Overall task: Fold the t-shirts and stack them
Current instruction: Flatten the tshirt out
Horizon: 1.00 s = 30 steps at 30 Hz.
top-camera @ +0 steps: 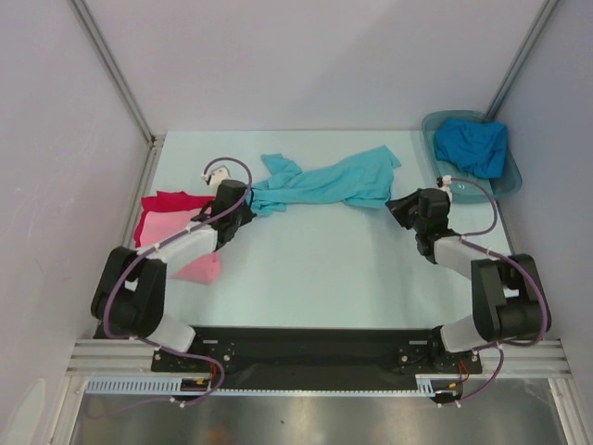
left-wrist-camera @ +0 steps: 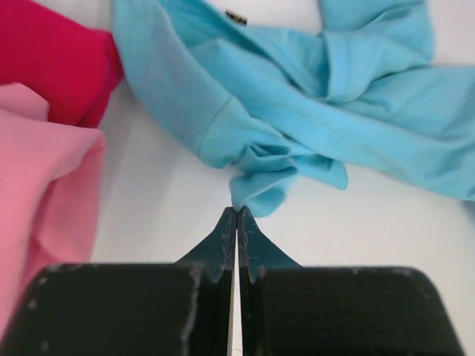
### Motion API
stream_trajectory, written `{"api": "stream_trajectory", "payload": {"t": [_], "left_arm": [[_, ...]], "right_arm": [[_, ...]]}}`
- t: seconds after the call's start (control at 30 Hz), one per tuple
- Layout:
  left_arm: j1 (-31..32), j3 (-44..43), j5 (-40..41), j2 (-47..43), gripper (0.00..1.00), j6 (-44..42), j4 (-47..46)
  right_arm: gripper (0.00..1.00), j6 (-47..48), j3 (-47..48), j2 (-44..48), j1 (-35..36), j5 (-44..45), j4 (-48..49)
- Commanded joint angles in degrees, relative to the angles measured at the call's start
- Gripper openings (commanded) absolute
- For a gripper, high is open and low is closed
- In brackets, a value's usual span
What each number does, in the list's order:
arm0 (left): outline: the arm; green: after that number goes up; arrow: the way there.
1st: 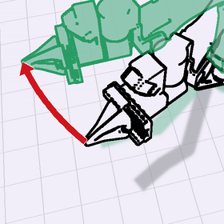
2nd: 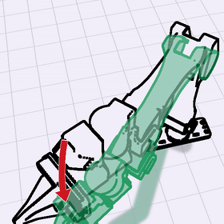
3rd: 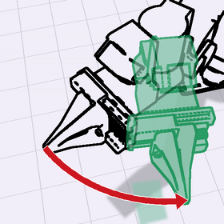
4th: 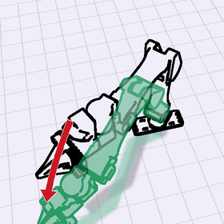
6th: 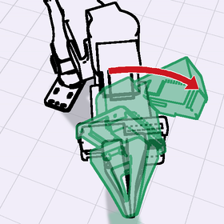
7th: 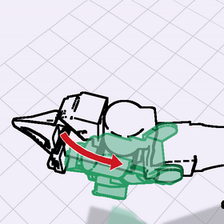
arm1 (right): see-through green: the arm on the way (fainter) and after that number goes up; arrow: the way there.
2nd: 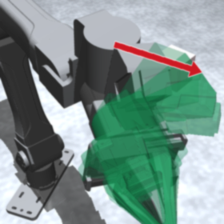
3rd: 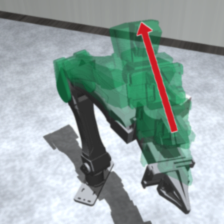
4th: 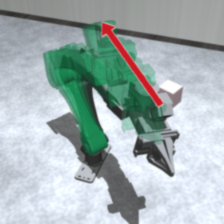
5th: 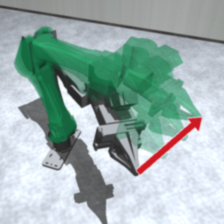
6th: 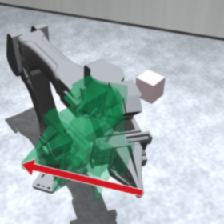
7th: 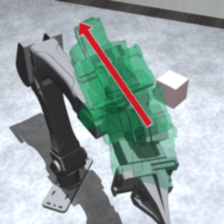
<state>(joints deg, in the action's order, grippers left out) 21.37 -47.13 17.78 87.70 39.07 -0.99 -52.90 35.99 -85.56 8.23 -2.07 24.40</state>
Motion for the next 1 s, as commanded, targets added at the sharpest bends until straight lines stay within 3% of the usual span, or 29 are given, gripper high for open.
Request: {"api": "stream_trajectory", "payload": {"t": [0.0, 0.27, 0.63, 0.97], "left_arm": [[0.4, -4.3, 2.5, -8.1, 0.00, 0.7, 9.8], [2.3, -1.2, 4.5, -24.5, 0.00, 4.4, 21.7], [2.3, -6.2, 5.8, -39.3, 0.01, 4.1, 35.5], [3.2, -2.3, 1.1, -50.7, 0.00, 9.9, 44.8]], "right_arm": [[0.00, 0.6, 0.7, 7.7, -1.6, 2.1, -7.5], [0.00, 0.3, -0.4, 21.1, -7.8, 4.5, -22.7], [0.00, -2.1, -1.1, 32.2, -20.3, -1.0, -31.3], [0.00, -4.1, -6.2, 41.2, -22.6, -9.0, -39.8]]}}
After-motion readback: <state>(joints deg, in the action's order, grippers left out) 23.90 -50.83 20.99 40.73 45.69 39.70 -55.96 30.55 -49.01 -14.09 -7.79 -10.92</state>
